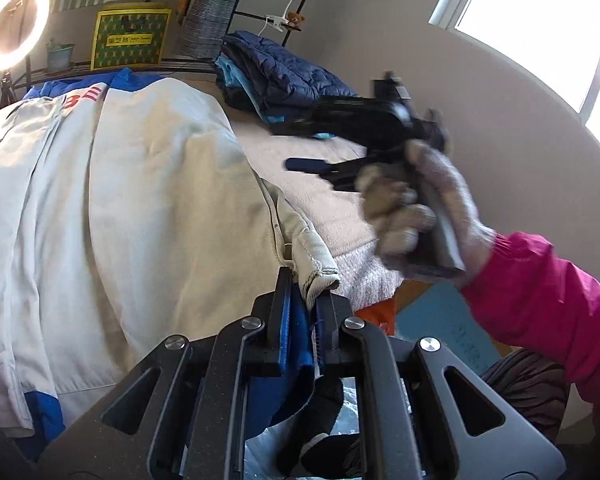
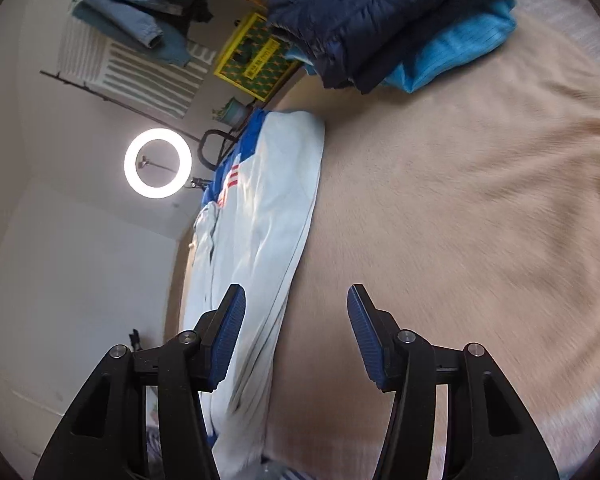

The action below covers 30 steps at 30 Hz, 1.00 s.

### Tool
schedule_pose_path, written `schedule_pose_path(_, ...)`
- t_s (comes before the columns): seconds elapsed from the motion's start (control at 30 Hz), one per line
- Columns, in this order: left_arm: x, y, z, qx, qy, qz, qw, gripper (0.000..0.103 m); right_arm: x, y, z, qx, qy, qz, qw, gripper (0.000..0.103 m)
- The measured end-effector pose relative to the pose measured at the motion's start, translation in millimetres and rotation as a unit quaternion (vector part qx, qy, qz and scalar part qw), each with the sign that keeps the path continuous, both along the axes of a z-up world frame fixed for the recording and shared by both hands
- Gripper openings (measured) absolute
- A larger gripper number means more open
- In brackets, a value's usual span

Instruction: Fold large clothes

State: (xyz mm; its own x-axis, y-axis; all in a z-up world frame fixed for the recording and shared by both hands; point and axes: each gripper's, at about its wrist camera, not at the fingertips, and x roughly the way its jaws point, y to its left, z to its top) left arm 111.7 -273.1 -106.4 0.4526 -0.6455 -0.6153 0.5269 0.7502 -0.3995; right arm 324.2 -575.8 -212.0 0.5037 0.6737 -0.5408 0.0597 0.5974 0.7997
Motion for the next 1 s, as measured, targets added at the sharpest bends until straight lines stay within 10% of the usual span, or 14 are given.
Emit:
schedule_pose_path(0.33, -3.8, 22.1, 6.3, -0.030, 0.008, 0.020, 0.9993, 0.008, 91.9, 69.1, -29.3, -0.024, 0.032, 0.017, 0.999, 0.053)
schedule_pose_path(0.5, 0.3, 44.6, 3.2, -0.055, 0.027, 0.035, 0.9975, 0.007, 107.7, 94.2, -14.1, -0.102, 0.031, 0.037, 0.994, 0.006)
schedule_pose_path(0.73, -2.0, 80.6, -2.2, -0.096, 0.057, 0.052, 0.9924, 0.007, 103.8, 144.8, 37.8, -0.313, -0.005, 0.067, 0.947, 0.003)
schedule_pose_path(1.0, -14.5, 137.1, -14.2, -0.132, 0.083, 0.106, 0.9821, 0.007, 98.5, 240.3, 81.7, -0.437, -0.078, 0.119, 0.888, 0.002)
